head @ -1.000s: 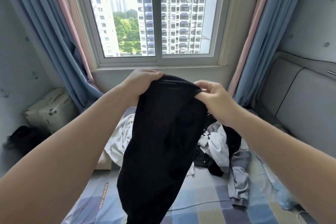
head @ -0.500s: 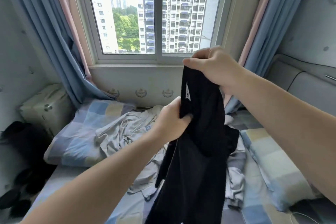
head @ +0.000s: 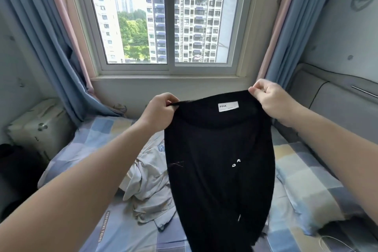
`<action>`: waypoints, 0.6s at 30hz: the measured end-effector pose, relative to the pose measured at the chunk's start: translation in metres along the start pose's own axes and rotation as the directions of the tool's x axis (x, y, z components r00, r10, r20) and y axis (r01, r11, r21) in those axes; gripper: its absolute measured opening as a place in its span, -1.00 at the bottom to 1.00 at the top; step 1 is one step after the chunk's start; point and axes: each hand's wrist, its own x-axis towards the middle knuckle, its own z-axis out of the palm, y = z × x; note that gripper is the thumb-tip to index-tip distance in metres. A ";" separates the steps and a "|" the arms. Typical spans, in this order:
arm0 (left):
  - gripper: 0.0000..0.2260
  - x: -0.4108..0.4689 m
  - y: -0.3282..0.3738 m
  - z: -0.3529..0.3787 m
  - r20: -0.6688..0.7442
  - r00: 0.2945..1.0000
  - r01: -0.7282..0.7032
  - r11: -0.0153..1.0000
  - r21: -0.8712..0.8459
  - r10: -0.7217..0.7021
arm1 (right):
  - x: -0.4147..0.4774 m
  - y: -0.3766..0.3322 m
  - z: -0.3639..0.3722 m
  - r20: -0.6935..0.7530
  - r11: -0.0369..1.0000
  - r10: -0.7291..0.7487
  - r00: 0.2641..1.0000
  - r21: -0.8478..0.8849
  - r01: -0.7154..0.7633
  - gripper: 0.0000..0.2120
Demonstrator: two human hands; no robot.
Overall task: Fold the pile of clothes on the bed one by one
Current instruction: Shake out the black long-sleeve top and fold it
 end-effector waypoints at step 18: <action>-0.82 -0.012 -0.030 -0.059 -0.063 0.990 -0.084 0.883 0.462 0.128 | 0.015 0.006 0.037 0.220 0.906 0.340 0.914 0.184 -0.381 -0.77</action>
